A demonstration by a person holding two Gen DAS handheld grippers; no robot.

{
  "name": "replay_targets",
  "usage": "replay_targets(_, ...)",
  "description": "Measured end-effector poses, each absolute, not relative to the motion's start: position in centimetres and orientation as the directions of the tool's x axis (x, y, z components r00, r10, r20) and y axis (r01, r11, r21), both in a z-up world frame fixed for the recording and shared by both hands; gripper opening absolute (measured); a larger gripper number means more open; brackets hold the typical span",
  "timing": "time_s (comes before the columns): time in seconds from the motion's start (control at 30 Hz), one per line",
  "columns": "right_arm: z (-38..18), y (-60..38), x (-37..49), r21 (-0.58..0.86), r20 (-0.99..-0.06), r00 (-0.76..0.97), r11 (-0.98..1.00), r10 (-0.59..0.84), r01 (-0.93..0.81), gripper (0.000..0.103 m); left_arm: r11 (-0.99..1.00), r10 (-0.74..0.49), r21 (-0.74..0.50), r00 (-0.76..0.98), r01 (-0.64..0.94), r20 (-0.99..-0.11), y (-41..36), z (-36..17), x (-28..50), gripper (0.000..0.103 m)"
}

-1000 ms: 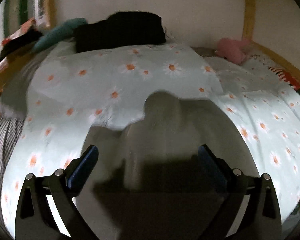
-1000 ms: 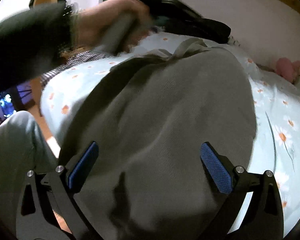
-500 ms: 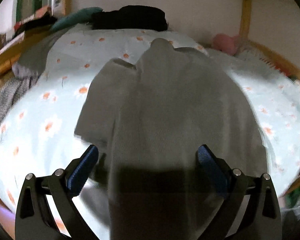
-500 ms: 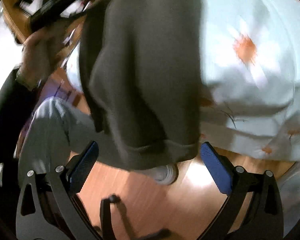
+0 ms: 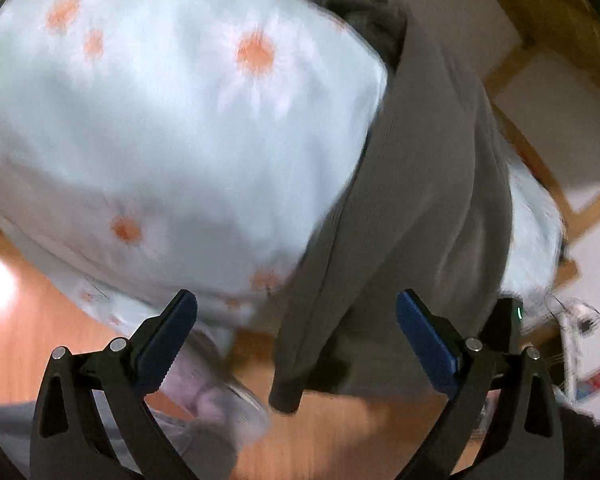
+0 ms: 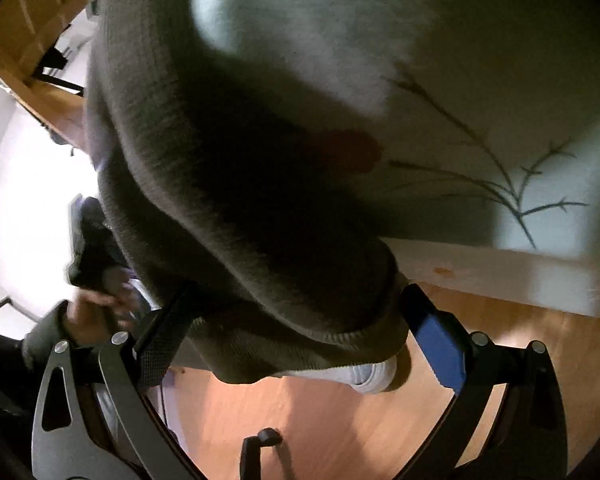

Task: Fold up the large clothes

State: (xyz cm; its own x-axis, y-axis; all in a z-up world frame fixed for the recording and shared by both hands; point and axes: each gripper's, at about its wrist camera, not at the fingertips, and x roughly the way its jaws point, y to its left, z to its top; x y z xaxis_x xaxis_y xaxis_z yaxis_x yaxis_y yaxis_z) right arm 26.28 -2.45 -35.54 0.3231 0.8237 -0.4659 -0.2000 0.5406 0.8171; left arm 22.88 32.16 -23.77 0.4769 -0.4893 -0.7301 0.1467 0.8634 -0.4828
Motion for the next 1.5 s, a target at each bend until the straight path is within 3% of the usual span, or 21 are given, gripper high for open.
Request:
replay_targets(0.13,-34.5,-2.6,27.7,0.839,-0.411,0.320,0.491,0.854,-0.235,0.100,0.800,-0.600,-0.529,0.365,0.283,-0.712,30.8,-27.6,24.6,0.098)
replay_targets(0.23,-34.3,-2.7,28.9,0.845,-0.412,0.314,0.487,0.856,-0.220,0.099,0.770,-0.638,-0.580,0.291,0.265,-0.713,29.8,-30.3,26.5,0.098)
replay_targets(0.3,-34.2,-3.1,29.7,0.855,-0.430,0.262,0.483,0.864,-0.189,0.078,0.784,-0.620,-0.602,0.195,0.151,-0.760,29.4,-32.4,27.2,0.098)
replay_targets(0.33,-34.0,-3.3,29.9,0.858,-0.434,0.249,0.481,0.866,-0.177,0.055,0.780,-0.624,-0.618,0.168,0.094,-0.763,29.4,-33.0,27.1,0.098)
replay_targets(0.37,-33.8,-3.5,30.0,0.861,-0.432,0.245,0.478,0.868,-0.176,0.052,0.772,-0.634,-0.633,0.134,0.056,-0.761,29.2,-33.5,26.9,0.097)
replay_targets(0.4,-33.2,-3.6,30.1,0.847,-0.449,0.230,0.493,0.863,-0.198,0.049,0.758,-0.652,-0.650,0.084,0.052,-0.753,28.7,-34.0,26.7,0.093)
replay_targets(0.43,-33.1,-3.5,30.1,0.845,-0.450,0.216,0.491,0.867,-0.210,0.047,0.740,-0.673,-0.668,0.059,0.080,-0.738,28.2,-34.1,26.3,0.073)
replay_targets(0.5,-32.5,-3.9,30.1,0.862,-0.423,0.196,0.460,0.885,-0.215,0.046,0.727,-0.682,-0.673,0.022,0.137,-0.731,27.2,-33.9,25.8,0.059)
replay_targets(0.53,-32.6,-4.5,30.2,0.870,-0.407,0.195,0.444,0.892,-0.216,0.046,0.720,-0.688,-0.677,0.032,0.151,-0.725,27.0,-33.4,25.6,0.043)
replay_targets(0.57,-32.5,-4.8,30.4,0.888,-0.368,0.195,0.406,0.909,-0.216,0.046,0.696,-0.714,-0.702,0.046,0.153,-0.698,27.0,-33.0,25.6,0.035)
replay_targets(0.6,-32.6,-5.4,30.2,0.895,-0.352,0.194,0.390,0.916,-0.215,0.046,0.691,-0.721,-0.708,0.060,0.144,-0.691,27.1,-32.9,26.0,0.034)
replay_targets(0.63,-32.8,-5.5,30.7,0.894,-0.362,0.199,0.400,0.911,-0.202,0.049,0.697,-0.717,-0.707,0.090,0.121,-0.691,27.4,-32.7,26.5,0.045)
replay_targets(0.67,-33.1,-5.2,30.8,0.891,-0.374,0.201,0.411,0.905,-0.192,0.060,0.699,-0.715,-0.707,0.107,0.111,-0.690,27.7,-32.8,26.8,0.058)
replay_targets(0.7,-33.4,-5.1,31.5,0.893,-0.378,0.207,0.415,0.902,-0.178,0.065,0.715,-0.698,-0.694,0.141,0.086,-0.702,28.2,-32.9,27.5,0.092)
replay_targets(0.73,-33.7,-4.8,31.4,0.897,-0.372,0.218,0.410,0.902,-0.167,0.066,0.727,-0.682,-0.683,0.175,0.064,-0.710,28.7,-33.0,28.0,0.094)
replay_targets(0.77,-33.7,-4.9,32.1,0.905,-0.358,0.233,0.398,0.904,-0.152,0.058,0.703,-0.703,-0.710,0.193,0.042,-0.685,29.2,-33.1,28.8,0.094)
replay_targets(0.83,-33.7,-4.4,31.5,0.899,-0.359,0.224,0.401,0.906,-0.179,0.042,0.647,-0.754,-0.763,0.161,0.011,-0.637,29.4,-33.3,30.1,0.082)
replay_targets(0.9,-33.2,-5.2,31.0,0.906,-0.338,0.220,0.380,0.915,-0.187,0.037,0.588,-0.803,-0.809,0.108,-0.016,-0.586,29.0,-33.4,29.4,0.049)
replay_targets(1.23,-27.3,-6.2,25.0,0.957,-0.070,0.206,0.124,0.976,-0.261,0.028,0.531,-0.844,-0.846,-0.063,0.044,-0.533,28.3,-27.1,22.6,0.036)
replay_targets(1.33,-26.3,-6.7,24.9,0.954,-0.062,0.225,0.123,0.972,-0.273,0.029,0.525,-0.843,-0.846,-0.079,0.089,-0.532,26.4,-24.6,22.3,0.032)
replay_targets(1.5,-26.7,-4.3,26.0,0.935,-0.196,0.194,0.243,0.961,-0.258,0.034,0.519,-0.849,-0.851,-0.065,0.083,-0.525,26.8,-23.6,23.0,0.031)
